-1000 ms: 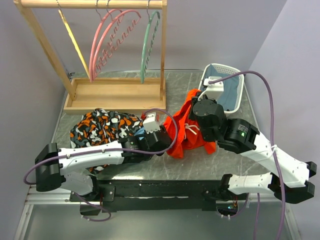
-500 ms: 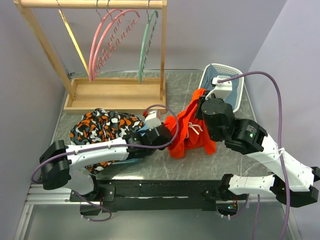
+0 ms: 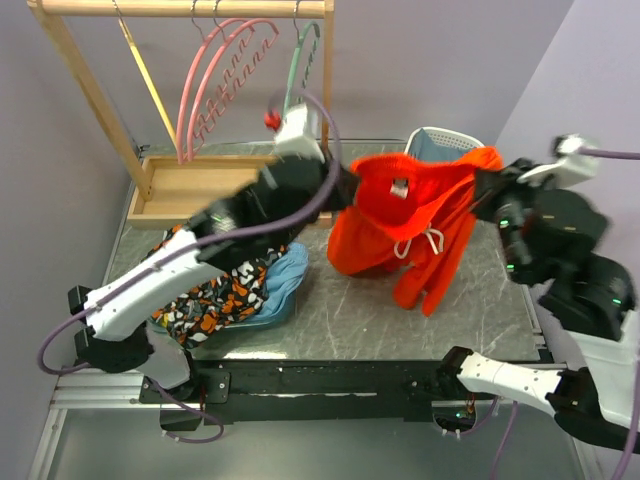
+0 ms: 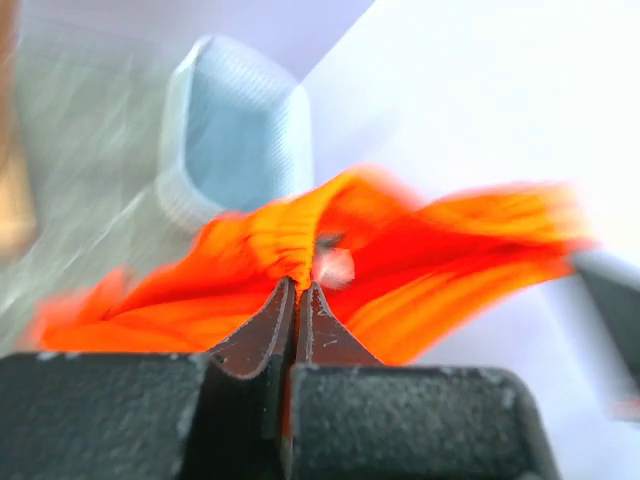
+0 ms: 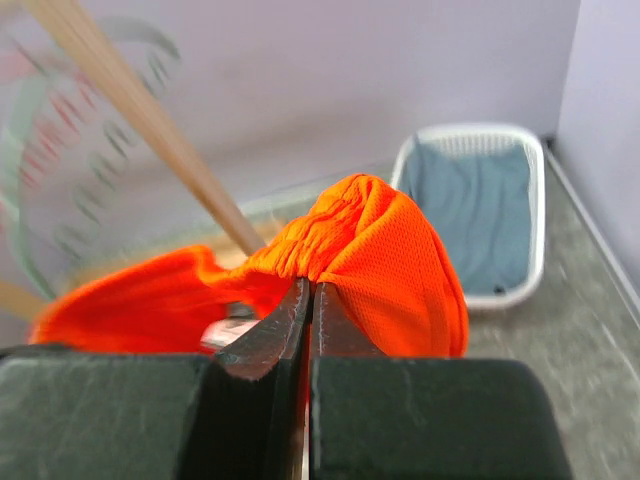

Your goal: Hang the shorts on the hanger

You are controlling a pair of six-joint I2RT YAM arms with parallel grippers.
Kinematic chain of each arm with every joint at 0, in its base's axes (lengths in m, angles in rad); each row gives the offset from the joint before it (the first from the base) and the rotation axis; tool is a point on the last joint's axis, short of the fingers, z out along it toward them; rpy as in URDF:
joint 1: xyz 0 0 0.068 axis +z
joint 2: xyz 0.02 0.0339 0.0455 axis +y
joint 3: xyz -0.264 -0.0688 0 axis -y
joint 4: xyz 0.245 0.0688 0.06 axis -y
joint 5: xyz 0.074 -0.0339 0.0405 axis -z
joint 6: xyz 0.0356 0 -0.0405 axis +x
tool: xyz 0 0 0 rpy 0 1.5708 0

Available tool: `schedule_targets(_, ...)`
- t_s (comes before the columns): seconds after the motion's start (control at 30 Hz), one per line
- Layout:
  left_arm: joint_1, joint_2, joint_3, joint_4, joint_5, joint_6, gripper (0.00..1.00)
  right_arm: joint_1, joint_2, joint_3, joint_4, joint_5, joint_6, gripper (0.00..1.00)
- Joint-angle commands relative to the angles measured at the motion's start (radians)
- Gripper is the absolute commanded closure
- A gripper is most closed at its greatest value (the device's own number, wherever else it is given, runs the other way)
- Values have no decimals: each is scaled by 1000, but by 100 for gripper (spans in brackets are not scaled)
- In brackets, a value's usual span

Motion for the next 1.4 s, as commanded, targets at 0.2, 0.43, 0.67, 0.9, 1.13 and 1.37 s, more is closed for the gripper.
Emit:
schedule_targets(0.2, 38, 81, 301, -244, -19, 93, 99, -75, 106, 135, 46, -181, -40, 100)
schedule_targets(0.43, 87, -125, -294, -34, 68, 4, 99, -219, -72, -424, 170, -383, 105, 100)
schedule_targets(0.67, 161, -191, -681, 149, 182, 13, 94, -314, -81, -820, 322, -626, 189, 100)
schedule_targets(0.9, 159, -275, -625, 71, 181, 87, 32, -314, -55, -851, 337, -656, 188, 92)
schedule_targets(1.13, 159, -416, -418, 12, 90, 180, 18, -314, -26, -844, 351, -681, 174, 83)
schedule_targets(1.37, 221, -203, 16, -120, -63, 377, 21, -314, 8, -825, 346, -686, 168, 72)
